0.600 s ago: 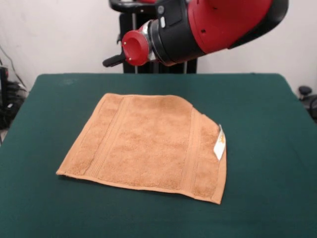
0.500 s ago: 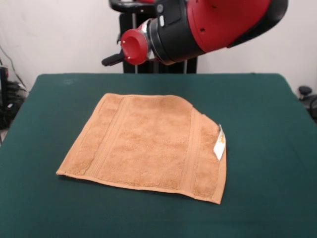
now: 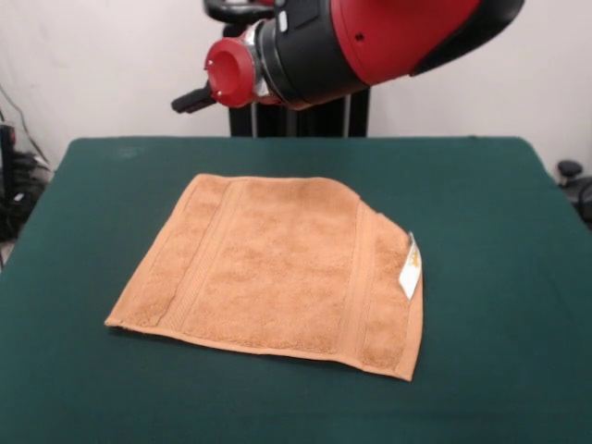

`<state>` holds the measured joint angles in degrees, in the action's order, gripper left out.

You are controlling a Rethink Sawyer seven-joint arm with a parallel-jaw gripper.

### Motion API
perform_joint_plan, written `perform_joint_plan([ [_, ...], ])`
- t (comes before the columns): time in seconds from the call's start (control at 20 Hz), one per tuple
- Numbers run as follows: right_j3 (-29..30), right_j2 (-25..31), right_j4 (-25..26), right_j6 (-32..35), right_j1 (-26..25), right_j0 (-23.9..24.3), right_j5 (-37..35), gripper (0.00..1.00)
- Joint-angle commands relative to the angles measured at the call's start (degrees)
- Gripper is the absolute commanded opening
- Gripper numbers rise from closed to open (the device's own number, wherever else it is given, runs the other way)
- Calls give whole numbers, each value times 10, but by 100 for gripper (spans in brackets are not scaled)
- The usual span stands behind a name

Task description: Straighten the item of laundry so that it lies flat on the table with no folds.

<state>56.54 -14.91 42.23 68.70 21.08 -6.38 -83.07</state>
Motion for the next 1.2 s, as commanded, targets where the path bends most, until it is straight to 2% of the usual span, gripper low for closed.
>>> perform_joint_plan([
  [0.05, 14, 50, -9, -73, -11, -2, -44, 0],
  [0.7, -13, 72, -8, -54, -72, -13, -44, 0],
  [1.2, -10, 96, -20, -64, -77, -8, 3, 0],
])
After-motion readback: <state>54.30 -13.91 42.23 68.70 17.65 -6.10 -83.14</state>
